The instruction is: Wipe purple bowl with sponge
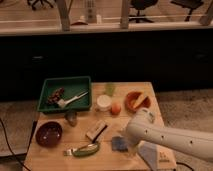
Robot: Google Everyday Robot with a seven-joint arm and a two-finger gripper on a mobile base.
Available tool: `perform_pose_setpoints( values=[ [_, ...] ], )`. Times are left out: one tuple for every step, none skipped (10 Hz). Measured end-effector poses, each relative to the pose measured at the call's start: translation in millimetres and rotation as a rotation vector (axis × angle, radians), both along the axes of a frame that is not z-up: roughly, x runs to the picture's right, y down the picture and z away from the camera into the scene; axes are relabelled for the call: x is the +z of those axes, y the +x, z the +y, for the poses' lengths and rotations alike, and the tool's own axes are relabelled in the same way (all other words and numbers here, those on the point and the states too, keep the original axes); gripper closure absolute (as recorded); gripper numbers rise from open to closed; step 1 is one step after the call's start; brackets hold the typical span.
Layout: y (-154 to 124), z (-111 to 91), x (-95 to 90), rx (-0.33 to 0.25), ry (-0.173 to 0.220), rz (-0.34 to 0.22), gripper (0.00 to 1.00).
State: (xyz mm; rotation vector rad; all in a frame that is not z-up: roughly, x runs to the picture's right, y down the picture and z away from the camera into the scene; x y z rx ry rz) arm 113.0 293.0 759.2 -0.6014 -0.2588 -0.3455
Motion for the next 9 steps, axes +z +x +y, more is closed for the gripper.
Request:
perform_pose_setpoints(
  values=[
    [-0.7,0.7,0.9,-0.002,-0.002,-0.001,0.20],
    [-1.1,1.4,1.7,-0.003,-0.004,-0.002,0.20],
    [-1.5,1.8,2.5,-0.004,-0.005,-0.002,0.20],
    [-2.0,2.2,3.3,-0.001,-0.008,-0.002,0.20],
    [-2.3,3.0,4.1,-0.001,-0.011,-0.002,0.20],
    [-3.6,3.1,4.7,0.000,-0.013,-0.003,0.20],
    [-5.1,2.9,5.2,-0.001,-0.014,-0.004,0.20],
    [-6.1,3.2,5.5,-0.001,-0.016,-0.004,0.20],
    [-6.6,3.6,6.0,0.000,-0.018,-0.004,0.20]
  ],
)
